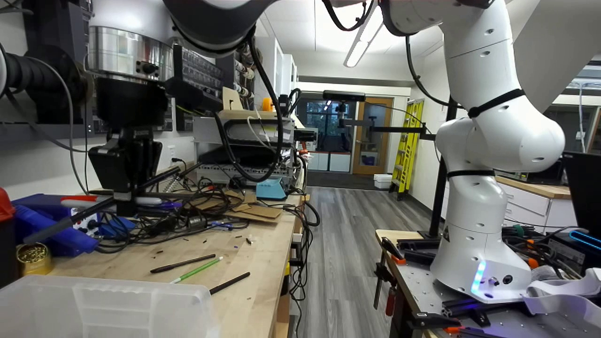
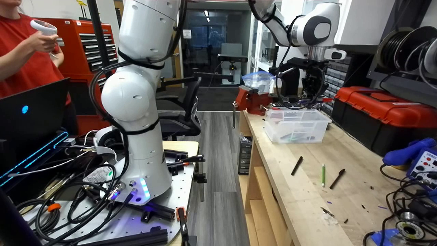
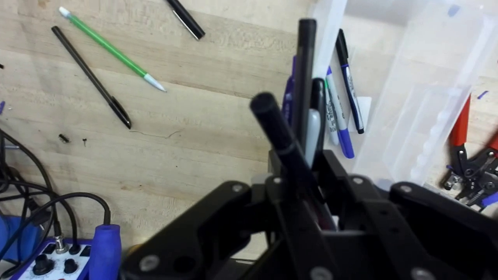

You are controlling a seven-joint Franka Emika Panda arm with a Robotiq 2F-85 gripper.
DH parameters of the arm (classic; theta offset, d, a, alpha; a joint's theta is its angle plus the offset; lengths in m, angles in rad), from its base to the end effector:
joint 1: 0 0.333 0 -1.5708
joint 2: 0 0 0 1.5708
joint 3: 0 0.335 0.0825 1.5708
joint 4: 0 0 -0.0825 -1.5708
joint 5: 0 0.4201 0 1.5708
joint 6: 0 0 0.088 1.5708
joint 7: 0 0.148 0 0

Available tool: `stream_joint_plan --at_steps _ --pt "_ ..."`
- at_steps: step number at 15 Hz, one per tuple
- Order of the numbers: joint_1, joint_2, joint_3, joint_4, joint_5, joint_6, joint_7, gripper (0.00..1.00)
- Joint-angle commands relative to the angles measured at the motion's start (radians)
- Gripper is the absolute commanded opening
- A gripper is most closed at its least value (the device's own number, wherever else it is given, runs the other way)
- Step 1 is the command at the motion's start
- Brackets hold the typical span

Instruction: Take the markers and place them in the box

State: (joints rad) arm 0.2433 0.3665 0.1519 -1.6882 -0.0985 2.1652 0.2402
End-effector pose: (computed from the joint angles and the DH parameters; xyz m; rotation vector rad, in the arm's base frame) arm 0.6623 0.2593 0.3590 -3.1150 -0.3006 -0.1869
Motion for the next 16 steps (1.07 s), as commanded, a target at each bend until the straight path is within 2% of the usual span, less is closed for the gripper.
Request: stream_joint_plan --at_steps 1,6,16 --pt "0.058 0.063 -0.025 0.092 -0.037 -0.066 0.129 0.06" --pt "0.105 0.158 -0.041 0.182 -0.045 -0.097 0.223 0.06" --pt "0.173 0.313 -0.073 0.343 -0.05 -0.185 0.253 0.07"
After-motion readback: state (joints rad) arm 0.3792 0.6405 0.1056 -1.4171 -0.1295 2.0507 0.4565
